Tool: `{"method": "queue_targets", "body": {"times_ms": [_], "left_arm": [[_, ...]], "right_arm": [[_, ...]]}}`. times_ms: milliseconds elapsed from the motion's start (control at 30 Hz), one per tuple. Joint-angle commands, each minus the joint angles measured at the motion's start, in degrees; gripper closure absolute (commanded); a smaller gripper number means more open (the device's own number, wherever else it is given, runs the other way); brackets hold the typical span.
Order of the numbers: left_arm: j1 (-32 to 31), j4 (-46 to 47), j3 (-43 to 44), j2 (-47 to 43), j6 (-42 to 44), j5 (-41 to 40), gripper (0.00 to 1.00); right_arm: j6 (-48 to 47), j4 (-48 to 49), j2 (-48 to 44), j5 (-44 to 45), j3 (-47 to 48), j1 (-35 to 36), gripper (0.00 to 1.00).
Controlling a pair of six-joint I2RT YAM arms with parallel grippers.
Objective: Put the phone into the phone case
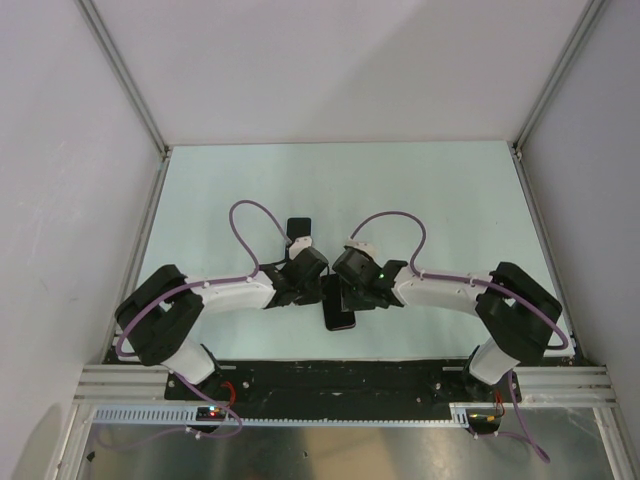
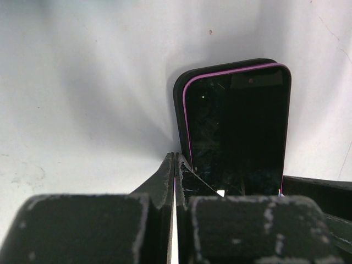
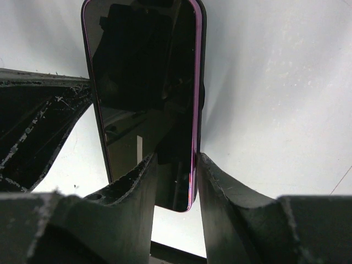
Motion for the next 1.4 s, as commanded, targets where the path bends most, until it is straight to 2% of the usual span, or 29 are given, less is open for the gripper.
{"method": "queue_targets", "body": {"times_ms": [0,267,667,967,1367], "left_arm": [[-0.08,3.02,-0.25,-1.63,0.79,2.13,1.0],[-0.08,2.98,-0.43,-1.84,0.79,2.15,1.0],[-0.1,3.02,-0.45,-1.93,0.79,2.09,1.0],[-0.12,2.96,-0.22,-1.65,0.85,2.24,1.0],[-0.1,3.01,-0.19,-1.47,0.8,2.26,1.0]], "right_arm": [[0.08,2.01,-2.59,-0.9,-0.57,-0.85,0.58],[0.41,0.62,-6.39,0.89,-0.59,-1.5,0.44],[0.99,-1.96,-9.37,4.43,-0.79,-1.42,0.28],[1.48,-2.58,-11.44,5.54,-2.49,-1.62,0.23],[2.3,-3.18,-13.07,5.47,-4.02,-1.57,0.2]]}}
